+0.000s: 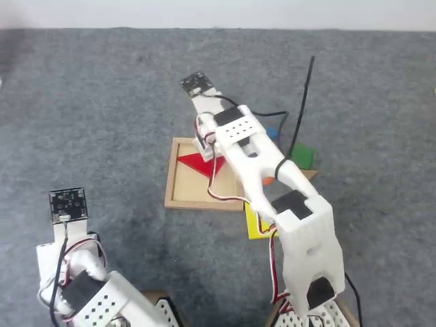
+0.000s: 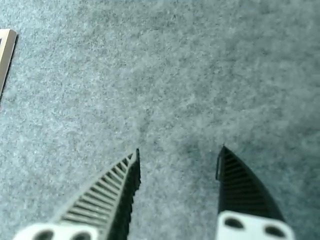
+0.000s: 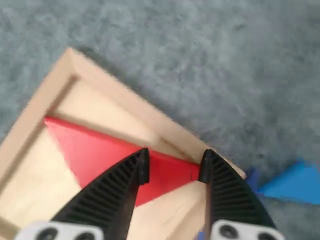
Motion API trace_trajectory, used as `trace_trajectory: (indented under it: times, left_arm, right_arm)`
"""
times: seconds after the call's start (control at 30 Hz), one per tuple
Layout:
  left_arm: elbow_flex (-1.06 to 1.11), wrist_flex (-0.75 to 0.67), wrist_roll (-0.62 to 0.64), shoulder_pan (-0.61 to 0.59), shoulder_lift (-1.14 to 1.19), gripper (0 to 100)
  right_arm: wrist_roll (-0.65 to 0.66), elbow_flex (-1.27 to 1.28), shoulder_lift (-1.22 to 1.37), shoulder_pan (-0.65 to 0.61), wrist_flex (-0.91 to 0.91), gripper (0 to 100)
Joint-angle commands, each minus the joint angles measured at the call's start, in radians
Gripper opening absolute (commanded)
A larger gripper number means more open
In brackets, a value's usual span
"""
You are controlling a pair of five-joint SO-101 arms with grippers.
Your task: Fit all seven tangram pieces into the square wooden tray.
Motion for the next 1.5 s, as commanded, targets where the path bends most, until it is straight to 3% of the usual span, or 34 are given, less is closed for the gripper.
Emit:
trace_trajectory:
  times: [0.0,0.17,0.27,0.47,0.63,0.93,1.2,1.37,1.47]
  left_arm:
    - [-0.012,0.009,-0.008,0.000,-0.014,24]
    - [-0.012,0.009,-0.008,0.000,-0.014,24]
    - [-0.012,0.009,-0.008,0.000,-0.014,24]
    - [-0.012,0.009,-0.008,0.002,-0.014,24]
    - [-0.012,0.011,-0.008,0.002,-0.014,24]
    - [-0.012,0.011,-0.008,0.002,-0.014,24]
    - [-0.012,0.011,-0.009,0.003,-0.014,24]
    - [-0.012,0.009,-0.009,0.003,-0.014,24]
    - [-0.012,0.009,-0.009,0.003,-0.014,24]
  right_arm:
    - [-0.015,0.061,-0.205,-0.036,0.002,18.7]
    - [0.035,0.361,-0.363,-0.174,-0.163,18.7]
    - [0.046,0.470,-0.386,-0.193,-0.254,18.7]
    - [0.114,0.474,-0.331,-0.196,-0.240,18.7]
    - [0.049,0.377,-0.226,-0.160,-0.239,18.7]
    - [-0.051,0.112,-0.033,-0.059,-0.090,18.7]
    - [-0.049,0.098,-0.223,-0.058,-0.079,18.7]
    - [0.026,0.097,-0.443,-0.039,0.188,18.7]
    - [0.138,0.144,-0.535,-0.012,0.371,18.7]
